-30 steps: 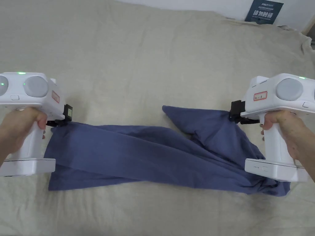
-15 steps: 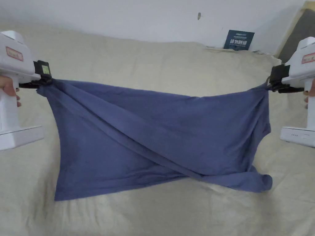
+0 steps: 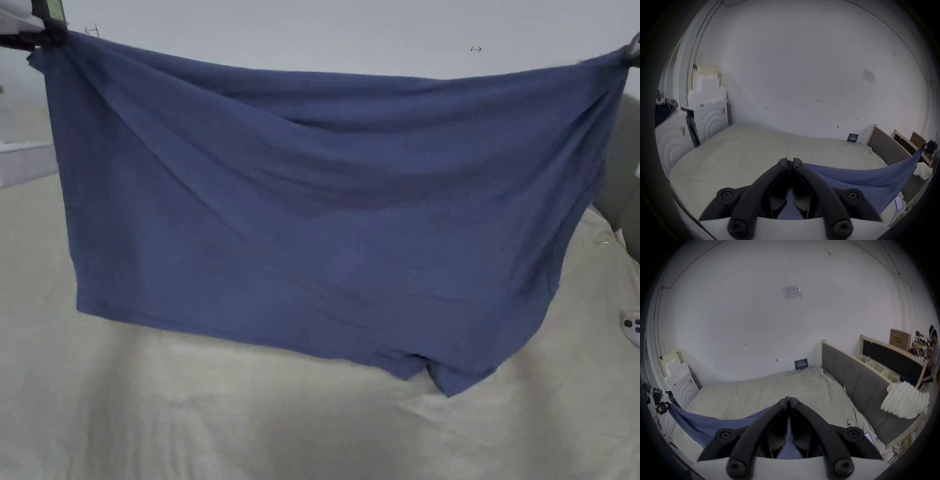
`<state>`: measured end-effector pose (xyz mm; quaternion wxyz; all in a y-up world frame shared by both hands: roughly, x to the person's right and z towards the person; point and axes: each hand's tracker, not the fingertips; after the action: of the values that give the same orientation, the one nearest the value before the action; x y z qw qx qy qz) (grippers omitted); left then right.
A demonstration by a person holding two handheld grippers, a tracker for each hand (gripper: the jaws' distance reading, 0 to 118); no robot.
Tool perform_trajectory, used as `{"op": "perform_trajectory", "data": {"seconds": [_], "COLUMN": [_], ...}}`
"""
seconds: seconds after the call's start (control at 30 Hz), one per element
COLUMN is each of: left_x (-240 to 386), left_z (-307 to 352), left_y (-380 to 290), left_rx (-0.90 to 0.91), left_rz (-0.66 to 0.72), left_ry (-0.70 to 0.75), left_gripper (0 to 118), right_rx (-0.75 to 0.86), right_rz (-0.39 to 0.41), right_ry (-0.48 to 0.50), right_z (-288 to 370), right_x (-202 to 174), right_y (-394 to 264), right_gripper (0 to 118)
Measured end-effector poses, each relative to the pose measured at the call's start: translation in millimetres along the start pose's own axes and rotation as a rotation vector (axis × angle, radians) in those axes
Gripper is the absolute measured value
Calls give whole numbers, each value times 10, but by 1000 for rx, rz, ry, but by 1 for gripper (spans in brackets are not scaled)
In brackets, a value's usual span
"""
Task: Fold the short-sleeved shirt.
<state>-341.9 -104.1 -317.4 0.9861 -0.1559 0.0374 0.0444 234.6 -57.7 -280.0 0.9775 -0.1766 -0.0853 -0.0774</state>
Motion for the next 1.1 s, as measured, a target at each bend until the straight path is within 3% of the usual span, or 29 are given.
{"op": "perform_trajectory", "data": {"seconds": [0.2, 0.4, 0.73, 1.0, 1.1], "left_x": [214, 418, 833, 1053, 1068], "left_z": [-155, -742, -1872, -2538, -2780], "left_y": [451, 831, 1261, 1330, 1160], "left_rx": [62, 108, 241, 316, 294], "left_rz": [-40, -179, -128, -95, -48], "left_ry": [82, 194, 221, 208, 203], "left_gripper": [1, 1, 1, 1, 1], "right_rx": [62, 115, 262, 324, 317], "right_rz": [94, 102, 113, 95, 48], "right_ry": [-76, -132, -207, -205, -191], "right_z": [-173, -589, -1490, -1971, -2151], "right_x": [-314, -632, -1066, -1077, -980], "right_y": [399, 703, 1380, 1627, 1508], "right_gripper": [1, 1, 1, 1, 1]}}
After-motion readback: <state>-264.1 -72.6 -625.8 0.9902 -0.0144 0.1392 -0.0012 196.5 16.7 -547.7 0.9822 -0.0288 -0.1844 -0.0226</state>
